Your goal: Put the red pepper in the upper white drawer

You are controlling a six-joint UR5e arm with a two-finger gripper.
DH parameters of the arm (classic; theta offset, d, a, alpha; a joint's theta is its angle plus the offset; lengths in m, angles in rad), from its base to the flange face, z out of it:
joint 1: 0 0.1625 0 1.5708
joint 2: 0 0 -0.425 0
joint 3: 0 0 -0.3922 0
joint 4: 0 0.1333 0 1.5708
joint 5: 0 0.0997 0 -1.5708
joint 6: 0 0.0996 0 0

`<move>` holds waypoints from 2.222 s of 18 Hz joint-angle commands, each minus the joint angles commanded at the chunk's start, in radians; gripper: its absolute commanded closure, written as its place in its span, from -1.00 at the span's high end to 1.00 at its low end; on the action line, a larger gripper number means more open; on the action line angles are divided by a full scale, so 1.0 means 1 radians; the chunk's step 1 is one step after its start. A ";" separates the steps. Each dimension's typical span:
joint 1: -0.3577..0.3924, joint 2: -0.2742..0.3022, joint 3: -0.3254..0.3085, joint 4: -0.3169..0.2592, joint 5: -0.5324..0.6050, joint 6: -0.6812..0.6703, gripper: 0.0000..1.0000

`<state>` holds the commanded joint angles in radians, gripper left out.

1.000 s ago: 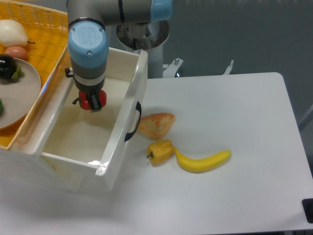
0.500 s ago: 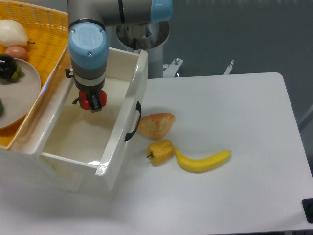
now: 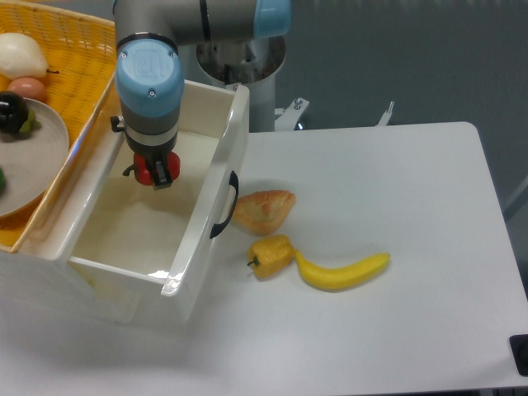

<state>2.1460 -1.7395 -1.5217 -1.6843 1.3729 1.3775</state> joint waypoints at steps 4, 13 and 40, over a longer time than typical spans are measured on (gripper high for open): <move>0.000 -0.002 -0.002 0.000 0.000 0.002 0.39; 0.000 -0.002 -0.002 0.000 0.000 0.002 0.39; 0.020 0.038 0.014 0.029 -0.012 -0.014 1.00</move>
<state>2.1659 -1.7012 -1.5079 -1.6552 1.3607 1.3637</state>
